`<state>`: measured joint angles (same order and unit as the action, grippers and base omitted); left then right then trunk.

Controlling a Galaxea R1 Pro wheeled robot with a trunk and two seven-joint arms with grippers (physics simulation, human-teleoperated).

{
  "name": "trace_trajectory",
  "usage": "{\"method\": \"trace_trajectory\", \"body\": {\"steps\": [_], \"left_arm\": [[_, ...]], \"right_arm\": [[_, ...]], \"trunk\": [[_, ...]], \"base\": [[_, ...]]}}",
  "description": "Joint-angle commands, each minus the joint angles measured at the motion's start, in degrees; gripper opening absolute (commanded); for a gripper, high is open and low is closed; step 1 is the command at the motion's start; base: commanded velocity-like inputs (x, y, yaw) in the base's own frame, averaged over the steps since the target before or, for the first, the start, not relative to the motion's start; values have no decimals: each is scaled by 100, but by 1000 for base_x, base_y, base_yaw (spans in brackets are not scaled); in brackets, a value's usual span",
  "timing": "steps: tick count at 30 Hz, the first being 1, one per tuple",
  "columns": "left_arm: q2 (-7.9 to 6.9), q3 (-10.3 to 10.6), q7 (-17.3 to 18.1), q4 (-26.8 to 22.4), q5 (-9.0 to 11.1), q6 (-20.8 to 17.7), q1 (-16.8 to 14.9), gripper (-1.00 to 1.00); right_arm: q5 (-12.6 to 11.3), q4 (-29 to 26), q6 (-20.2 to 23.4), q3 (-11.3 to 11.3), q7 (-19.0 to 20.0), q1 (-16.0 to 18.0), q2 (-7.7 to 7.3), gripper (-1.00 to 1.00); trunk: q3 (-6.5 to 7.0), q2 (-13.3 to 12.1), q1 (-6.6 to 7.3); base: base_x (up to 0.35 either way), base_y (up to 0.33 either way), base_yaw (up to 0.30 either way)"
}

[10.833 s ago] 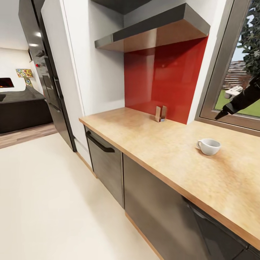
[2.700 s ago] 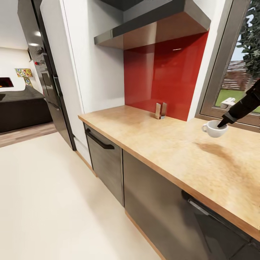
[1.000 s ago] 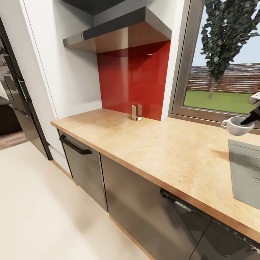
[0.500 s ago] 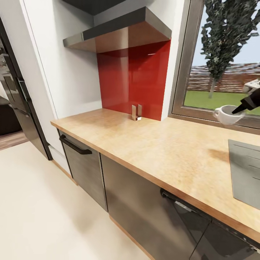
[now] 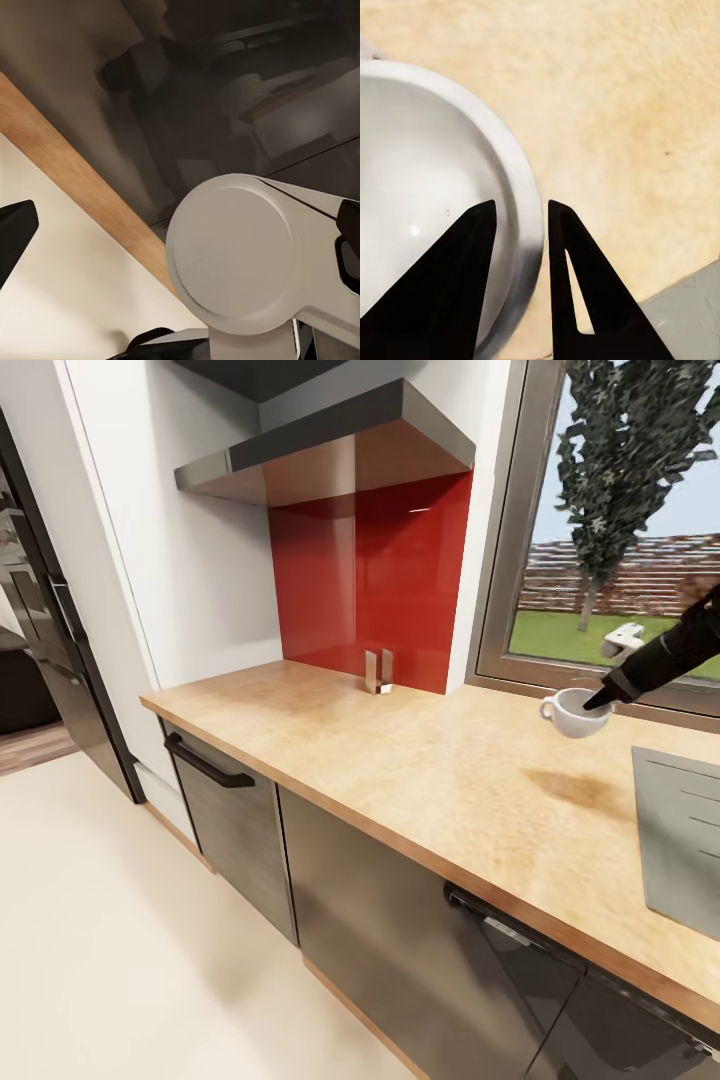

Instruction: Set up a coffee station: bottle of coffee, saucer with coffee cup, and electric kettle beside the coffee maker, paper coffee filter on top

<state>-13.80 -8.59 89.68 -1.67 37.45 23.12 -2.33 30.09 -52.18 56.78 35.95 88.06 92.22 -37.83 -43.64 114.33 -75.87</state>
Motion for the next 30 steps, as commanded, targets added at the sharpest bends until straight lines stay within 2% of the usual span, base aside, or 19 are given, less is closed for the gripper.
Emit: {"method": "trace_trajectory", "body": {"steps": [1,4,5,15,26,30], "left_arm": [[0,-44,14,6,-32,43,-5,100],[0,-46,14,4,-34,43,-5,100],[0,-46,14,4,-32,43,-5,100],[0,-47,14,4,-35,43,-5,100],[0,-46,14,2,-34,43,-5,100],[0,-46,14,2,-34,43,-5,100]], "right_arm": [[52,-52,59,-61,54,-58,-5,-100],[51,-225,60,-288,54,-212,-9,-100],[50,-489,66,-439,54,-397,-12,-100],[37,-563,70,-501,65,-471,-13,-100],[-35,-427,70,-508,71,-475,-16,-100],[-40,-298,67,-756,76,-476,-14,-100]], "trunk": [[-6,3,1],[-6,3,1],[-6,3,1],[-6,3,1],[32,3,1],[34,3,1]], "base": [[0,0,0],[0,0,0],[0,0,0],[-86,0,-1],[-18,0,-129],[0,0,-12]]}}
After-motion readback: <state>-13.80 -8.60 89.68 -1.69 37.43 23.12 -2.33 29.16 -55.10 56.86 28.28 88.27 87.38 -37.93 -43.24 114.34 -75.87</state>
